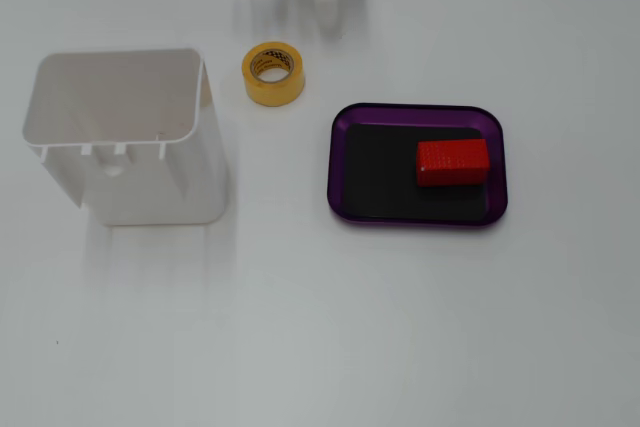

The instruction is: Pick up the yellow tape and place it in the box.

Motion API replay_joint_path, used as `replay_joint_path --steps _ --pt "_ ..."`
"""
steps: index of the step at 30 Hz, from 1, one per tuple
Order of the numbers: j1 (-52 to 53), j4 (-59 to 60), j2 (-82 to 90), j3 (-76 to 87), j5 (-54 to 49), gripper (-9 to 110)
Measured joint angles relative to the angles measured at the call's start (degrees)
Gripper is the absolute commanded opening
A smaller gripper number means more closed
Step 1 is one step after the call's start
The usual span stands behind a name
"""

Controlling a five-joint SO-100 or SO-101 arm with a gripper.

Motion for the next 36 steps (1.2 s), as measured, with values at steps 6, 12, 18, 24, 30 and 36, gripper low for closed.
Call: replay_joint_path --steps 6,12,18,24,30,36 --pt "0.0 0.0 0.0 0.0 0.0 0" --pt "0.0 0.0 0.0 0.0 0.0 0" --pt "0.0 0.0 0.0 0.0 0.0 0" --pt "0.0 0.0 0.0 0.0 0.0 0" --pt "2.3 -2.1 0.0 -2.6 -6.9 3" --pt "13.1 -3.5 0.0 -7.6 -16.1 9"
